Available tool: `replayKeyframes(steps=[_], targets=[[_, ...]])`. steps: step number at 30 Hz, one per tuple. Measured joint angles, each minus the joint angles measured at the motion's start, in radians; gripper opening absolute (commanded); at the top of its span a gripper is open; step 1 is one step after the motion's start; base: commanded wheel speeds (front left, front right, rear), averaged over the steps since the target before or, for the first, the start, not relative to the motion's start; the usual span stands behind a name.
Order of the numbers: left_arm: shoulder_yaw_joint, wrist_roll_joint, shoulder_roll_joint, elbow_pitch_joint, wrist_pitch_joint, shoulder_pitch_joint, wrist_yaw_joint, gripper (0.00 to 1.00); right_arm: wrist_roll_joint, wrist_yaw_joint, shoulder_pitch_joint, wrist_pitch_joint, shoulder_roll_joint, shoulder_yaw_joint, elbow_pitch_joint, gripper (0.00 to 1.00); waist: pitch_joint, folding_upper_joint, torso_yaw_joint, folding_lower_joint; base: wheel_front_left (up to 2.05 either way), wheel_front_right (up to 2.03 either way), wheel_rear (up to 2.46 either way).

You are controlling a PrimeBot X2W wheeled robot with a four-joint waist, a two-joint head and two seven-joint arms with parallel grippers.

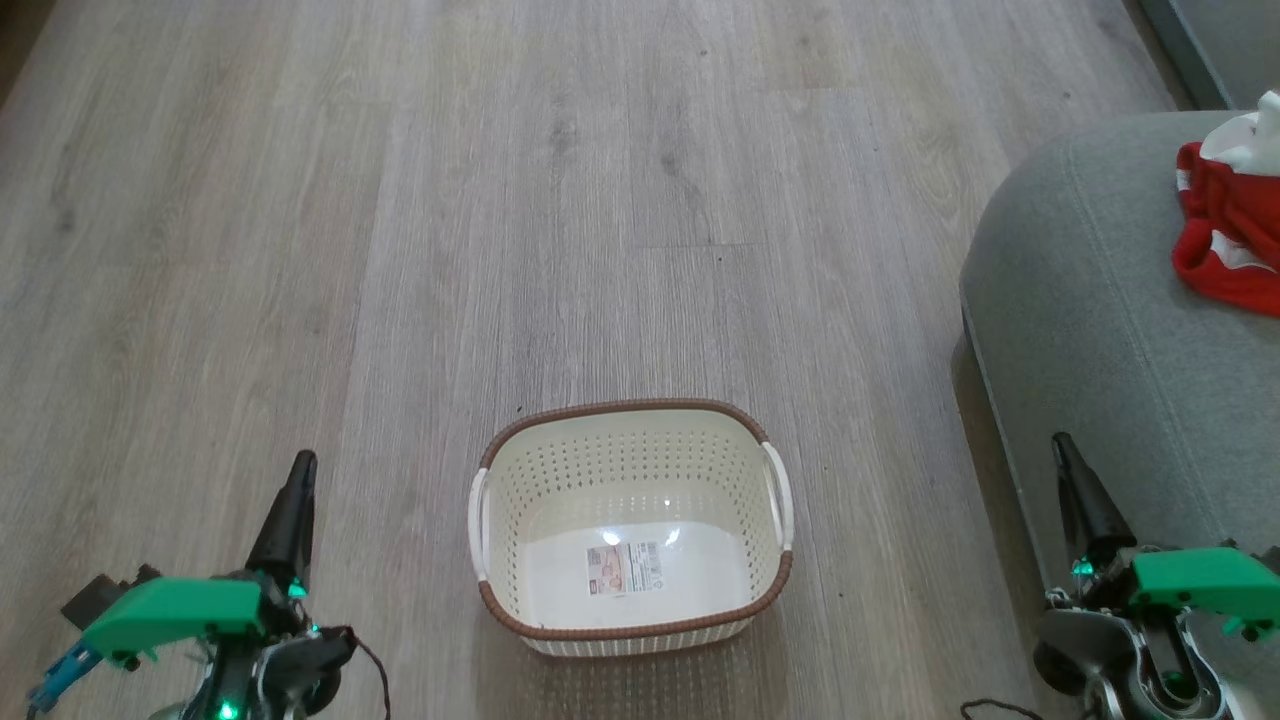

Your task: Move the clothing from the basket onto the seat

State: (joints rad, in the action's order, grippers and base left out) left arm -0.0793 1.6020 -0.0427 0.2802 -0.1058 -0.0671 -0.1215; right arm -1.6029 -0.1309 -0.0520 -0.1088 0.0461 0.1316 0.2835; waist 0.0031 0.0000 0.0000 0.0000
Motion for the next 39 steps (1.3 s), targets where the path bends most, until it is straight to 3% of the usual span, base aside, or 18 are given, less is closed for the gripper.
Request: replayKeyframes(steps=[39], targets=[[0.000,0.000,0.000,0.000,0.000,0.000,0.000,0.00,0.000,0.000,0.000,0.000,0.000,0.000,0.000,0.00,0.000,0.0000,0.000,0.0000,0.00,0.00,0.00]])
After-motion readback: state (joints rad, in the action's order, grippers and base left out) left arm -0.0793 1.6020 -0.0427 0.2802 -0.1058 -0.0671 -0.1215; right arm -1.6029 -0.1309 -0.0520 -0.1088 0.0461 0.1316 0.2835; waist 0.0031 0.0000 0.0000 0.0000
